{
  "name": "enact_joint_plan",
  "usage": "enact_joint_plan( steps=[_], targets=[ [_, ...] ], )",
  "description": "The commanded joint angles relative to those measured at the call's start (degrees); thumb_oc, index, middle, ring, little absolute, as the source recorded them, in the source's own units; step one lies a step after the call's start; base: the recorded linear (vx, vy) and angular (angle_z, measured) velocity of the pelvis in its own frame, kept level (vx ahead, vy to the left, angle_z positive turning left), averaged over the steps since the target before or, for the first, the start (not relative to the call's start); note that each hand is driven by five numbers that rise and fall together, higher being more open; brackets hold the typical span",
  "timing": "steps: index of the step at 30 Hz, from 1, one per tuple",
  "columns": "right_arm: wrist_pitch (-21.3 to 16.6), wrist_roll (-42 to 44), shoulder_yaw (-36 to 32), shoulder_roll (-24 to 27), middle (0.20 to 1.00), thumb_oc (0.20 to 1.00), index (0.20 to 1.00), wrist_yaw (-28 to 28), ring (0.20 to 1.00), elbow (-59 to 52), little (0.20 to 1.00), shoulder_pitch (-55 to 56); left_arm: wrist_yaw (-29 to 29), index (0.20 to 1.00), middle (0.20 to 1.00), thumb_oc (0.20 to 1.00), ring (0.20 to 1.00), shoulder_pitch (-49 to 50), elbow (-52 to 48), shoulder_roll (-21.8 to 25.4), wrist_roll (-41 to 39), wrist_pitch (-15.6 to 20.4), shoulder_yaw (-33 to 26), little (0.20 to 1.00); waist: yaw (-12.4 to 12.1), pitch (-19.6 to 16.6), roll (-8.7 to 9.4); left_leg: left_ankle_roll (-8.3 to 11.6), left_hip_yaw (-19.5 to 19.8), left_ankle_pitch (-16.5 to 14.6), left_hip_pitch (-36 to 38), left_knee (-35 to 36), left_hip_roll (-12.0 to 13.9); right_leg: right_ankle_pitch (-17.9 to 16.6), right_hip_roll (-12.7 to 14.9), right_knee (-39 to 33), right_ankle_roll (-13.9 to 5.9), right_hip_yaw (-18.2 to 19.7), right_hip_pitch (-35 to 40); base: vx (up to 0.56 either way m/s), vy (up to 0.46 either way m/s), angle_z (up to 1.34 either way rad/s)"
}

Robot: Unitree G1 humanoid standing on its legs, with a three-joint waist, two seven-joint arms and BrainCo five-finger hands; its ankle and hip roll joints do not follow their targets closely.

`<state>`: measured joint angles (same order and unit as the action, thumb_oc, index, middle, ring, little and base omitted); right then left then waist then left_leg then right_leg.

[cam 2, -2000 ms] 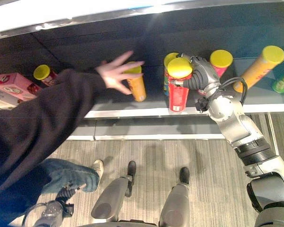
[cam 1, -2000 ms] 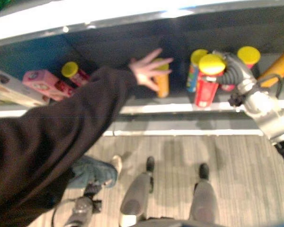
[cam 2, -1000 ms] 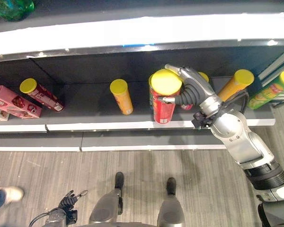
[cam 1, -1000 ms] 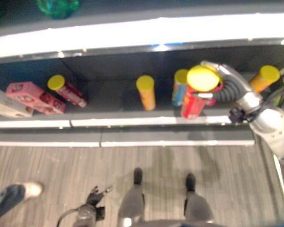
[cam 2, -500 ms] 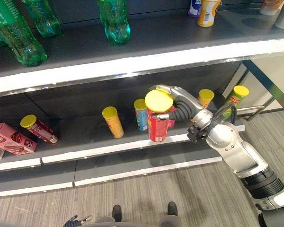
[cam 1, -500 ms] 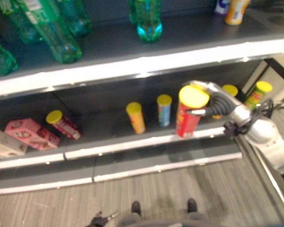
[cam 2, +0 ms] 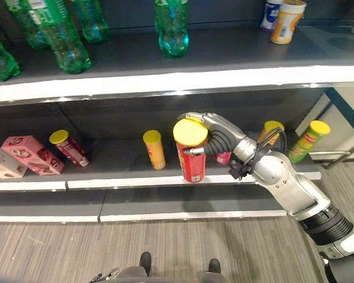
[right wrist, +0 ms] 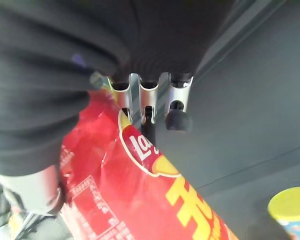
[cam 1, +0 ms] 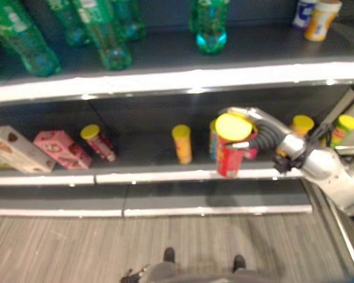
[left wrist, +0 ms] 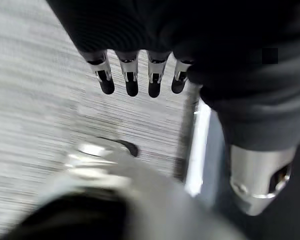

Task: Put the goods on the table back onto the shelves and tidy them up.

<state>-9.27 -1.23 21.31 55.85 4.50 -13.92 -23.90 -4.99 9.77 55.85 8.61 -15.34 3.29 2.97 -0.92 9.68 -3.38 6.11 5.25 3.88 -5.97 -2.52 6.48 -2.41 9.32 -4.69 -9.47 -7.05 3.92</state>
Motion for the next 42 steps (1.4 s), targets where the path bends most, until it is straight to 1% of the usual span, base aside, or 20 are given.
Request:
enact_joint_plan(
  steps=[1, 7, 10, 12, 15, 17, 18, 20, 23, 24, 26, 27, 28, 31, 32, 35, 36, 37, 40, 42],
  targets=[
    [-2.22, -0.65, -4.1, -0.56, 0.2, 0.2, 0.2, -3.79, 0.2, -3.89, 0.2, -3.32, -2.21, 1.0, 1.0, 1.0, 1.0, -4.42, -2.5, 4.9, -1.39, 1.73, 1.57, 1.0, -0.62, 1.95, 4.69, 1.24, -1.68, -7.94, 0.82, -6.14, -1.38, 5.51, -1.71, 6.45, 3.33, -0.13, -3.05, 0.05, 0.149, 0.45],
    [-1.58, -1.37, -4.24, -1.03, 0.2, 0.2, 0.2, -3.55, 0.2, -3.77, 0.2, -3.11, -1.8, 1.0, 1.0, 1.0, 1.0, -5.7, -3.69, 5.38, -0.37, 1.8, 2.52, 1.0, -0.1, 1.46, 4.32, 0.64, -1.76, -8.39, 1.97, -4.57, -1.54, 5.54, -1.02, 7.72, 3.03, 0.06, -3.56, 0.04, 0.067, 0.08],
    [-1.69, -0.54, -1.56, -4.2, 0.2, 0.2, 0.2, -3.45, 0.2, -2.22, 0.2, -6.55, -2.86, 1.0, 1.0, 1.0, 1.0, -7.18, -7.09, 7.73, -0.69, 2.38, 1.79, 1.0, -0.57, 1.79, 5.15, 0.33, -5.01, -10.18, 1.71, -6.15, -2.17, 5.0, 1.28, 8.13, 1.41, 1.41, -4.53, 0.07, 0.21, -0.1],
    [-1.35, -0.64, -1.54, -4.47, 0.2, 0.2, 0.2, -3.71, 0.2, -1.6, 0.2, -7.13, -2.85, 1.0, 1.0, 1.0, 1.0, -7.15, -5.48, 8.54, 0.0, 2.04, 1.35, 1.0, -0.67, 2.11, 5.5, 1.38, -5.46, -8.71, 1.5, -4.76, 0.64, 4.77, 2.35, 7.96, 0.51, 1.59, -4.49, 0.03, 0.221, -0.09],
    [-1.42, -0.2, -1.72, -4.71, 0.2, 0.2, 0.2, -4.29, 0.2, -0.99, 0.2, -7.65, -3.15, 1.0, 1.0, 1.0, 1.0, -6.51, -1.32, 9.29, 2.36, 1.88, 1.39, 1.0, -0.28, 1.97, 5.91, 3.57, -4.16, -3.37, 0.66, -0.28, 8.79, 4.19, 6.52, 8.7, -1.79, 4.07, -5.06, 0.06, 0.492, -0.08],
    [-1.68, -0.14, -2.21, -4.71, 0.2, 0.2, 0.2, -4.84, 0.2, -0.52, 0.2, -7.33, -3.48, 1.0, 1.0, 1.0, 1.0, -6.18, 1.49, 9.85, 3.2, 1.87, 0.94, 1.0, -0.23, 1.3, 6.01, 5.27, -1.55, -0.8, 1.23, 1.77, 13.98, 5.2, 8.6, 9.96, -3.04, 6.61, -5.88, 0.14, 0.73, -0.13],
    [-1.83, -0.21, -2.78, -4.44, 0.2, 0.2, 0.2, -5.46, 0.2, -0.09, 0.2, -6.73, -4.0, 1.0, 1.0, 1.0, 1.0, -6.14, 2.87, 10.4, 3.85, 1.98, 0.77, 1.0, 0.02, 0.04, 6.0, 7.23, 2.26, -0.08, 2.26, 1.28, 16.75, 4.65, 10.88, 10.18, -4.5, 8.79, -6.91, 0.2, 0.879, -0.36],
    [-1.42, -1.18, -3.65, -4.44, 0.2, 0.2, 0.2, -5.15, 0.2, -0.69, 0.2, -5.35, -3.92, 1.0, 1.0, 1.0, 1.0, -6.37, 2.7, 10.24, 3.98, 2.14, 1.03, 1.0, 0.42, -1.28, 5.34, 8.24, 6.64, -6.06, 4.94, 1.37, 14.85, 0.87, 13.22, 8.44, -5.53, 9.92, -6.97, 0.17, 0.764, -0.49],
    [-0.72, -4.06, -5.75, -3.74, 0.2, 0.2, 0.2, -5.05, 0.2, -0.34, 0.2, -1.25, -3.42, 1.0, 1.0, 1.0, 1.0, -7.83, 2.88, 12.33, 5.86, 1.74, 1.71, 1.0, 1.02, -0.72, 6.01, 6.07, 3.24, -11.33, 4.3, -1.09, 9.52, -16.78, 19.84, 3.59, -5.53, 8.34, -7.68, -0.03, 0.655, -0.11],
    [-0.09, -3.85, -6.27, -3.9, 0.2, 0.2, 0.2, -5.81, 0.2, -0.6, 0.2, -1.6, -3.12, 1.0, 1.0, 1.0, 1.0, -8.39, 2.22, 13.12, 6.23, 1.75, 2.17, 1.0, 1.27, -0.22, 6.24, 5.35, 2.1, -11.02, 3.78, -1.17, 7.72, -18.06, 20.42, 3.72, -4.73, 7.11, -9.05, -0.15, 0.663, -0.16],
    [-0.09, -4.5, -7.21, -3.9, 0.2, 0.2, 0.2, -6.21, 0.2, -0.46, 0.2, -1.67, -1.96, 1.0, 1.0, 1.0, 1.0, -8.21, 0.73, 14.37, 6.89, 1.57, 2.02, 1.0, 1.16, 0.97, 5.59, 3.22, 0.54, -9.62, 3.16, 0.18, 4.9, -11.31, 15.13, 6.64, -2.63, 6.87, -10.25, -0.22, 0.761, -0.24],
    [-0.27, -4.3, -7.73, -4.71, 0.2, 0.2, 0.2, -6.87, 0.2, -0.01, 0.2, -2.15, -2.31, 1.0, 1.0, 1.0, 1.0, -7.81, 0.39, 14.91, 6.62, 1.53, 0.96, 1.0, 0.42, 1.42, 4.9, 1.66, -0.16, -7.59, 2.74, 2.71, 2.84, -2.57, 7.66, 10.69, -1.23, 5.98, -10.3, -0.2, 0.604, -0.24],
    [-0.29, -4.3, -7.7, -4.72, 0.2, 0.2, 0.2, -6.88, 0.2, 0.03, 0.2, -2.21, -2.31, 1.0, 1.0, 1.0, 1.0, -7.82, 0.39, 14.91, 6.62, 1.53, 0.93, 1.0, 0.49, 1.38, 4.91, 1.67, -0.12, -7.43, 2.69, 2.85, 2.83, -2.57, 7.68, 10.77, -1.21, 5.96, -10.42, -0.18, 0.517, -0.17],
    [-0.93, -3.95, -7.38, -5.54, 0.2, 0.2, 0.2, -8.38, 0.2, 1.91, 0.2, -3.79, -2.41, 1.0, 1.0, 1.0, 1.0, -5.57, 1.3, 13.32, 4.64, 1.1, -0.6, 1.0, -2.38, 1.71, 5.5, -0.52, -0.56, -4.12, 2.09, 6.82, -2.55, 7.83, -4.07, 13.68, 1.93, 1.35, -7.51, -0.16, 0.373, -0.19],
    [-0.92, -4.79, -7.23, -5.73, 0.2, 0.2, 0.2, -9.36, 0.2, 3.15, 0.2, -4.01, -2.61, 1.0, 1.0, 1.0, 1.0, -5.4, 2.35, 12.56, 4.2, 0.67, -1.0, 1.0, -2.98, 2.6, 5.85, -0.71, -0.38, -4.06, 2.15, 6.88, -3.82, 8.25, -5.84, 13.53, 2.77, 2.16, -8.46, -0.15, 0.272, -0.57],
    [-0.63, -5.38, -8.2, -4.47, 0.2, 0.2, 0.2, -9.9, 0.2, 2.08, 0.2, -5.19, -2.15, 1.0, 1.0, 1.0, 1.0, -5.89, 2.94, 11.44, 4.1, 1.04, -0.5, 1.0, -3.31, 3.91, 6.38, -1.27, 0.42, -4.87, 0.37, 5.69, -6.24, 7.93, -5.86, 11.47, 3.93, 3.46, -9.31, -0.13, 0.117, 0.33],
    [-0.07, -5.72, -7.94, -3.88, 0.2, 0.2, 0.2, -10.91, 0.2, 1.91, 0.2, -6.98, -2.63, 1.0, 1.0, 1.0, 1.0, -6.46, 2.83, 10.35, 3.01, 1.31, -0.24, 1.0, -3.39, 6.55, 6.26, 0.38, -1.03, -6.58, -4.94, -2.3, -7.96, 6.38, -3.64, 10.2, 3.76, 2.05, -9.91, -0.18, 0.091, 0.58],
    [-0.08, -5.72, -7.9, -3.86, 0.2, 0.2, 0.2, -10.92, 0.2, 1.94, 0.2, -7.07, -2.64, 1.0, 1.0, 1.0, 1.0, -6.51, 2.85, 10.33, 3.0, 1.3, -0.26, 1.0, -3.22, 6.37, 6.22, 0.35, -0.9, -6.51, -5.39, -2.53, -8.01, 6.2, -3.61, 10.09, 3.73, 1.91, -10.14, -0.21, 0.201, 0.68],
    [0.38, -5.57, -7.84, -2.96, 0.2, 0.2, 0.2, -10.77, 0.2, 1.74, 0.2, -7.33, -2.57, 1.0, 1.0, 1.0, 1.0, -5.85, 2.11, 9.42, 3.2, 1.27, 0.01, 1.0, -2.55, 6.92, 5.53, 1.24, -4.51, -7.03, -7.31, -6.46, -5.52, 6.13, -1.43, 8.93, 3.3, 0.69, -9.71, -0.02, 0.222, 0.54],
    [0.62, -5.55, -7.42, -3.25, 0.2, 0.2, 0.2, -10.1, 0.2, 1.21, 0.2, -7.32, -2.64, 1.0, 1.0, 1.0, 1.0, -5.01, 2.7, 9.53, 3.66, 1.1, -0.67, 1.0, -2.44, 6.01, 5.63, 2.09, -3.85, -6.3, -6.98, -5.2, -0.16, 5.76, 0.53, 8.16, 2.2, 1.54, -9.43, 0.09, 0.362, 0.16]
  ],
)
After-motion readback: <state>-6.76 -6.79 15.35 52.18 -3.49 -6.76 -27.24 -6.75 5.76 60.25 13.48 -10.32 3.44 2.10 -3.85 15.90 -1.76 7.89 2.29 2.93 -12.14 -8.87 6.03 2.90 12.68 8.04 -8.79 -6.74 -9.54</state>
